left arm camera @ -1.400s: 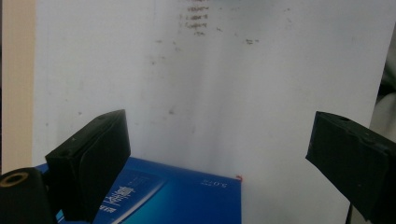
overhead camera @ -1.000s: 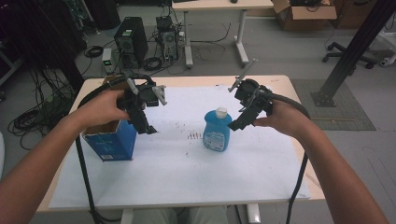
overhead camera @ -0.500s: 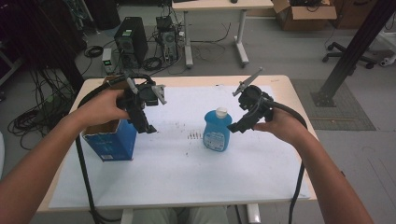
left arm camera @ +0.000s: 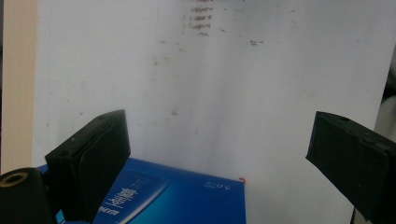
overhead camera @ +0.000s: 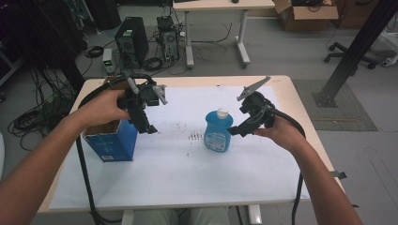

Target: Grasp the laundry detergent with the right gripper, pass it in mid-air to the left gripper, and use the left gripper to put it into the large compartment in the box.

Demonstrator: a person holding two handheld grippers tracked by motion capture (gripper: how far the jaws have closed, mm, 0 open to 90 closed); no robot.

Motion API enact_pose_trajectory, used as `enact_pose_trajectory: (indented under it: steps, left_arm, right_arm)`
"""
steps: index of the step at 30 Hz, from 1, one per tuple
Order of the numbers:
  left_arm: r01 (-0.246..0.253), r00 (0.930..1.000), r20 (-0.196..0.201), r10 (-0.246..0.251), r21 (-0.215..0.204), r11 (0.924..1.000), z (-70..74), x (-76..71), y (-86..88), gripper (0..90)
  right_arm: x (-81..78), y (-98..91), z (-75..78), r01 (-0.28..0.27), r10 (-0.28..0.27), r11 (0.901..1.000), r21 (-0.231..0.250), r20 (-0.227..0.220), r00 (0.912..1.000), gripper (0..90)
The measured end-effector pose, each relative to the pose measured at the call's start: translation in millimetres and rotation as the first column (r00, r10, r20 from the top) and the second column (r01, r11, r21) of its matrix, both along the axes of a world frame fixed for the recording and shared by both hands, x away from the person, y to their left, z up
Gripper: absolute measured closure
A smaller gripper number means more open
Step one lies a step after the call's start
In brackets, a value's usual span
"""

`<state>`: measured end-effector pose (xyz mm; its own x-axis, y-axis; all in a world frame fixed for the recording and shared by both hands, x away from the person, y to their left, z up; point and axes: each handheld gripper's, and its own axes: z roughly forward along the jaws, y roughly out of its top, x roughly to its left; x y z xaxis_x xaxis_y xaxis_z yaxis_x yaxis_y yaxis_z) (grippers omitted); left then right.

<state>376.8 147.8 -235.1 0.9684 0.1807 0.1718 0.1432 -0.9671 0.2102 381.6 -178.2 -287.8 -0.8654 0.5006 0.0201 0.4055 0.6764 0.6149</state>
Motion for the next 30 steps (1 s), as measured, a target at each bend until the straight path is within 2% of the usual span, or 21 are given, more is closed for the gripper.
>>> enact_pose_trajectory:
  steps: [6,14,17,30]
  left_arm:
    - [-0.009,1.0000,-0.005,0.009,-0.001,1.0000,-2.2,0.4,-0.1,6.1]
    - [-0.011,0.9999,-0.003,0.011,0.001,0.9999,-1.9,0.9,0.1,6.1]
    - [-0.009,0.9999,-0.004,0.009,0.010,0.9999,-1.7,1.4,0.6,6.1]
    - [-0.017,0.9998,-0.005,0.017,0.005,0.9999,-2.5,1.8,-1.1,6.2]
  right_arm:
    - [-2.3,-4.7,-12.4,-0.004,0.002,0.9978,0.067,0.028,0.9996,3.9]
    - [-4.5,-5.5,-23.1,-0.009,0.003,0.9930,0.118,0.045,0.9990,4.0]
    - [-5.0,-5.6,-26.7,-0.014,0.009,0.9915,0.129,0.044,0.9990,4.1]
    - [-8.4,-13.4,-41.4,-0.001,-0.010,0.9819,0.189,0.056,0.9984,4.3]
